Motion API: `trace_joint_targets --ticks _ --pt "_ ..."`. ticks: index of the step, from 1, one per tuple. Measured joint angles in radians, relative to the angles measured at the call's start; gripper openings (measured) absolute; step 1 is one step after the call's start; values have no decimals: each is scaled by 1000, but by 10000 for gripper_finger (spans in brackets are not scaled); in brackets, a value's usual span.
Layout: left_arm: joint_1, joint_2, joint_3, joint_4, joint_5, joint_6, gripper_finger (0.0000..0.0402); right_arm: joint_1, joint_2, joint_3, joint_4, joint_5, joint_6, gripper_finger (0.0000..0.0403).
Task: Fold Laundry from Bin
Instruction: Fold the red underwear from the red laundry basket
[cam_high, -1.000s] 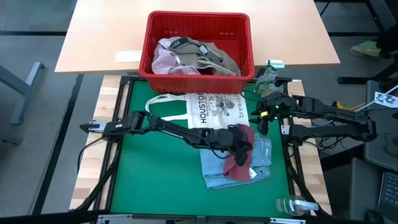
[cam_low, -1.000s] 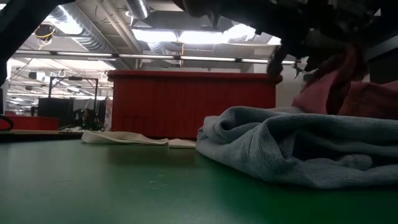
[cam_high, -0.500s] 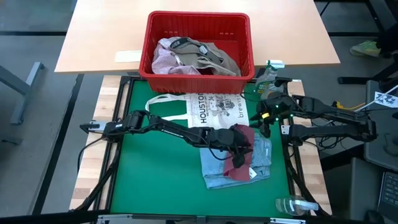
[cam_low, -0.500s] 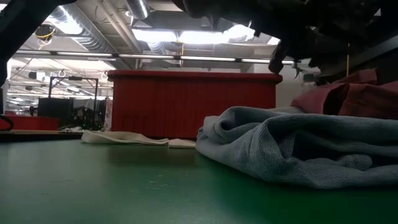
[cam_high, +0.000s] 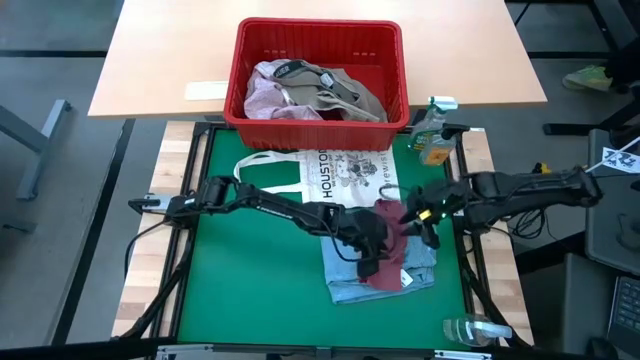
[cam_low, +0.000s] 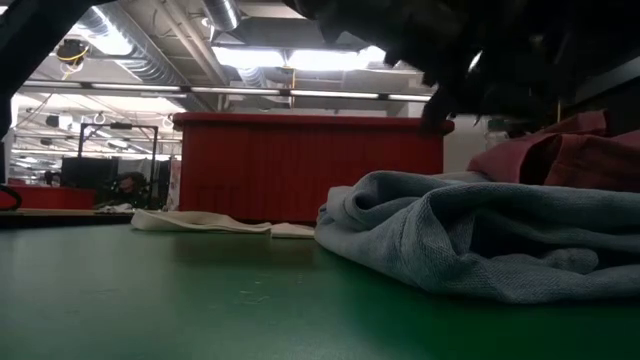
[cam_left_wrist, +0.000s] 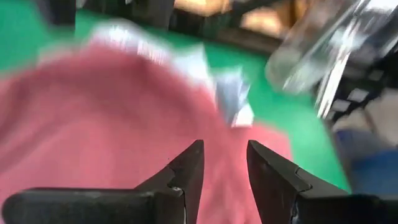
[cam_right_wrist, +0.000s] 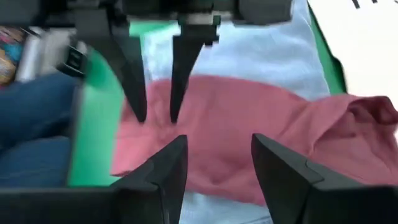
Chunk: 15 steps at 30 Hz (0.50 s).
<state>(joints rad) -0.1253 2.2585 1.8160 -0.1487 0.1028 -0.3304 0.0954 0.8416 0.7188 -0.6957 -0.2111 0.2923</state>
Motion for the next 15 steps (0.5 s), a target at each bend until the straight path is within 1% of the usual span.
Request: trace_joint_targets --ticks 3,6,10,15 --pt "-7 0 -2 -67 -3 0 115 78 22 -36 1 124 48 179" --pt "-18 0 -1 -103 -14 1 115 127 51 -74 3 194 97 179" --pt "-32 0 -1 -133 -15 1 115 164 95 -106 -18 192 143 179" --pt "-40 0 -1 -138 -16 23 115 182 132 -111 -28 189 153 179"
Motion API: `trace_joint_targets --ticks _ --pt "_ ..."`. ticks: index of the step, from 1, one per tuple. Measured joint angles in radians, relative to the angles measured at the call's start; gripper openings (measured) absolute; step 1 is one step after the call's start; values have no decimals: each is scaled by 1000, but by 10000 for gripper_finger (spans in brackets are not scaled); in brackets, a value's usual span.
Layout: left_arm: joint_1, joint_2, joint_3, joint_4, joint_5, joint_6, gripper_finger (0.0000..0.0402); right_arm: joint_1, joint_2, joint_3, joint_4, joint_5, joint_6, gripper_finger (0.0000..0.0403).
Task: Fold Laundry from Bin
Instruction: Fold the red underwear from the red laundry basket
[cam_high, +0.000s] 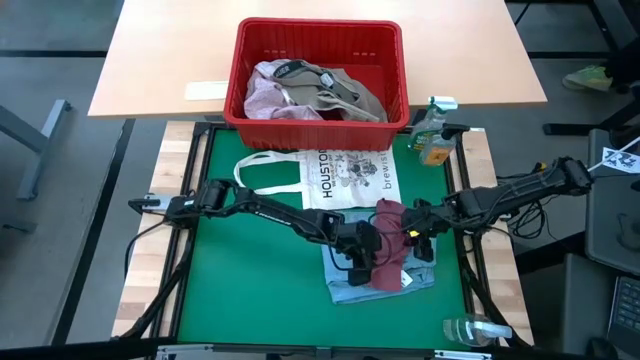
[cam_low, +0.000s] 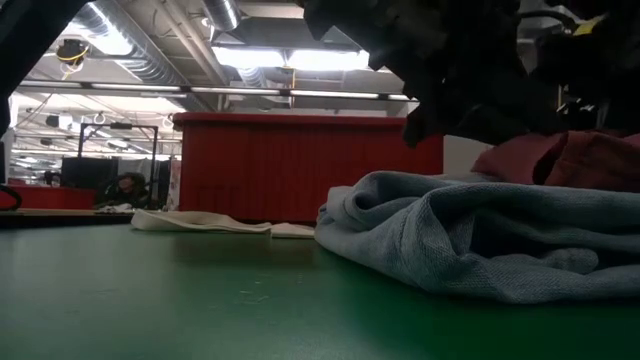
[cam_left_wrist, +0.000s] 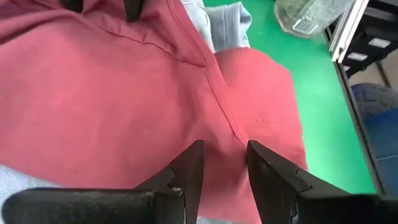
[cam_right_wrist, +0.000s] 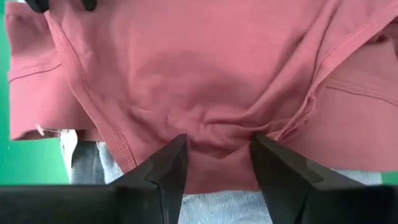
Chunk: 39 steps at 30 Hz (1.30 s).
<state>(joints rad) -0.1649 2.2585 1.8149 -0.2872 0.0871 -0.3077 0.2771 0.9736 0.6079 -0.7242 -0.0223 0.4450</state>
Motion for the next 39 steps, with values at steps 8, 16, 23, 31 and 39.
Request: trace_joint_targets --ticks 8,16,23,31,39 --pt "1 -6 0 -5 24 43 115 0 -30 38 18 -13 0 179" --pt "-9 -14 0 -16 35 82 115 16 -41 98 137 -87 0 179" --pt "-16 -14 0 -19 29 96 115 187 -3 99 225 -109 -4 179" --pt "-20 -14 0 -19 19 138 115 406 114 99 322 0 -42 179" --pt "-33 -15 0 -19 -3 139 115 499 221 99 338 119 -110 179"
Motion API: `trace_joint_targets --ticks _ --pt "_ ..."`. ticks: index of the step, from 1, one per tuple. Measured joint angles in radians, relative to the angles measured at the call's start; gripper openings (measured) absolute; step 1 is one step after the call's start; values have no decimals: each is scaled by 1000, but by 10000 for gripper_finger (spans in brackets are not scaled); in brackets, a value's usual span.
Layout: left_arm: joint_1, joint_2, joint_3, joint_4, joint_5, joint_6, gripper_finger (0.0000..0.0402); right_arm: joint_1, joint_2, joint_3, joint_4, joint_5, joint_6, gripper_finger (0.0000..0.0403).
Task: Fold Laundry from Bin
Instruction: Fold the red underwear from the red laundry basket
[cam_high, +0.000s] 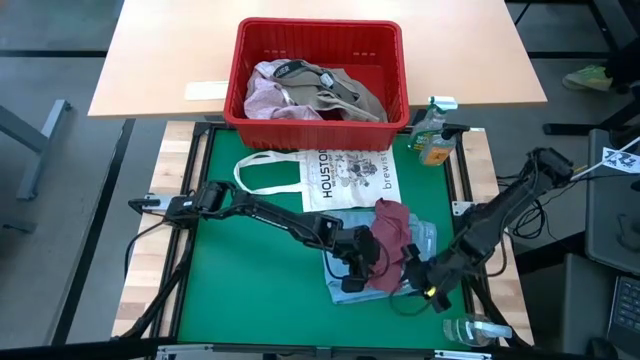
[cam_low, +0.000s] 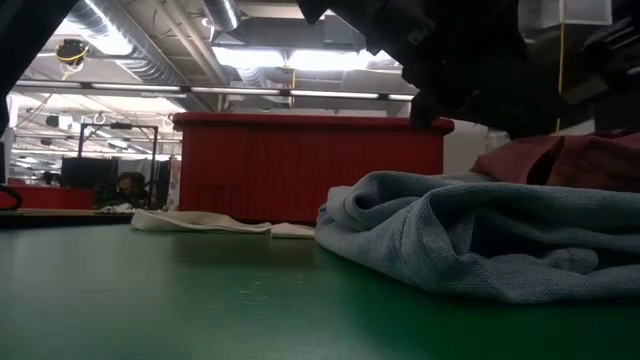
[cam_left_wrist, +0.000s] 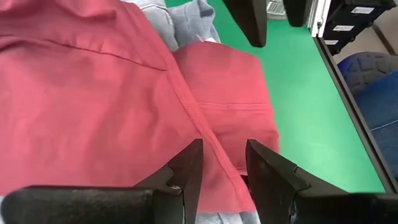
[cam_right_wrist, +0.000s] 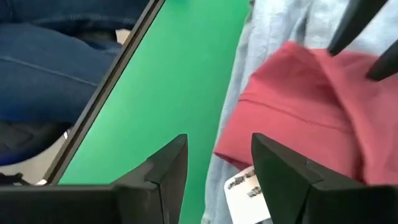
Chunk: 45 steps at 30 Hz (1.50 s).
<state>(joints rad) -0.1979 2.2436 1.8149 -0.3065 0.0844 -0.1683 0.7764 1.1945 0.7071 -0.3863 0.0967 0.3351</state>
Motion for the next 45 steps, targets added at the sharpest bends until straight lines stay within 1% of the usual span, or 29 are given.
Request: trace_joint_targets --ticks 6,12,17,24,28,35,37,39,42,45 --pt "-2 0 0 0 -20 22 115 10 79 0 0 31 -5 179" --pt "-2 0 0 0 -21 22 115 10 157 0 -6 70 -86 179" --pt "-2 0 0 0 -21 22 115 10 199 0 -4 70 -90 179" --pt "-2 0 0 0 -21 22 115 9 218 0 1 70 -90 179" --pt "-2 0 0 0 -23 21 115 8 218 0 32 69 -83 179" --pt "-6 0 0 0 -49 22 115 8 218 0 45 69 -80 178" --pt "-6 0 0 0 -49 22 115 8 218 0 45 69 -80 171" --pt "-6 0 0 0 -49 22 115 8 218 0 44 69 -79 154" --pt "-10 0 0 1 -41 26 115 8 218 0 45 69 -79 118" --pt "-22 0 0 4 -11 80 115 8 218 0 45 68 -79 76"
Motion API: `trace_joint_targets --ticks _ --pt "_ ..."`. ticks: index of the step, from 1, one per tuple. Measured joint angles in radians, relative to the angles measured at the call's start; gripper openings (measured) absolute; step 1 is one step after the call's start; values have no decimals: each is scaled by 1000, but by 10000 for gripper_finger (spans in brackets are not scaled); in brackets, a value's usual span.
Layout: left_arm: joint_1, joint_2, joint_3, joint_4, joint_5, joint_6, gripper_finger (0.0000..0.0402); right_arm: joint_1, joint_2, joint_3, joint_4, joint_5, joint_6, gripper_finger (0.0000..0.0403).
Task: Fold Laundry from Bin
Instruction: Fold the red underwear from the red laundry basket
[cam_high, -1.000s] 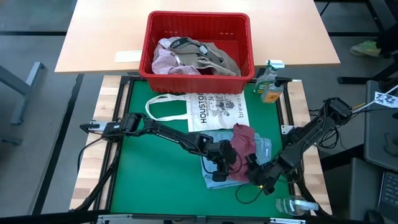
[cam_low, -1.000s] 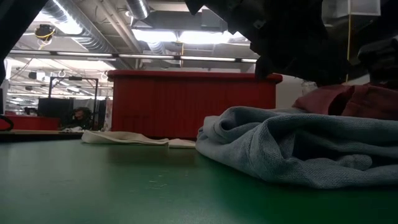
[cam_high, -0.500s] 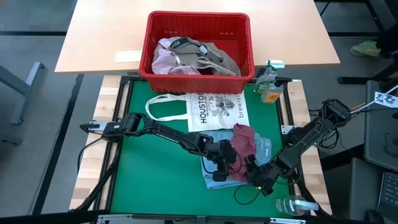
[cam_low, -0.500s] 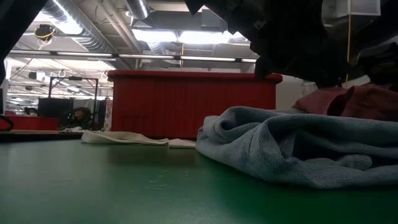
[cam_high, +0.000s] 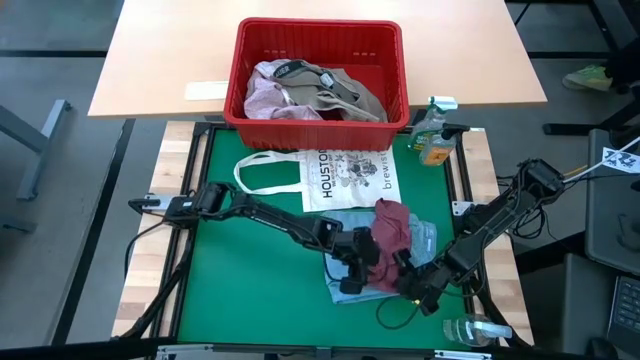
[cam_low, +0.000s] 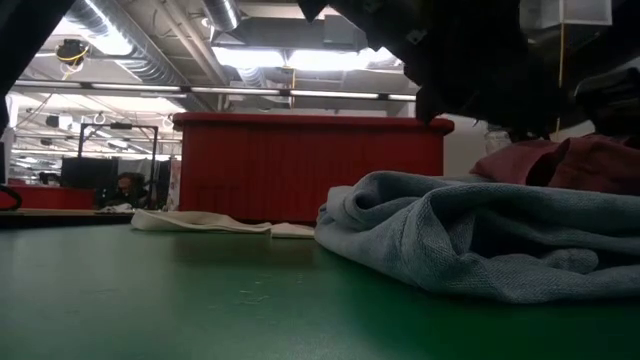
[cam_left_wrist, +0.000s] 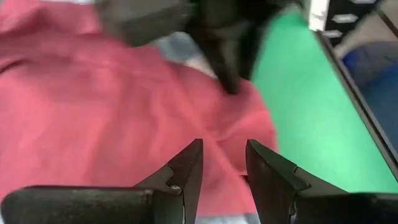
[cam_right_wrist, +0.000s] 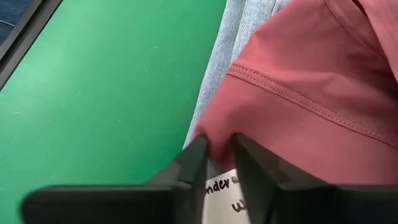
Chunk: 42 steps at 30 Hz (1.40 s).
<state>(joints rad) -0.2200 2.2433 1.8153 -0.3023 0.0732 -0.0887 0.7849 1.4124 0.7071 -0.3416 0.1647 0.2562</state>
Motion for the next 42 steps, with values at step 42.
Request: trace_joint_targets --ticks 42 --pt "-82 50 0 3 -95 437 178 0 0 0 -1 0 0 5"
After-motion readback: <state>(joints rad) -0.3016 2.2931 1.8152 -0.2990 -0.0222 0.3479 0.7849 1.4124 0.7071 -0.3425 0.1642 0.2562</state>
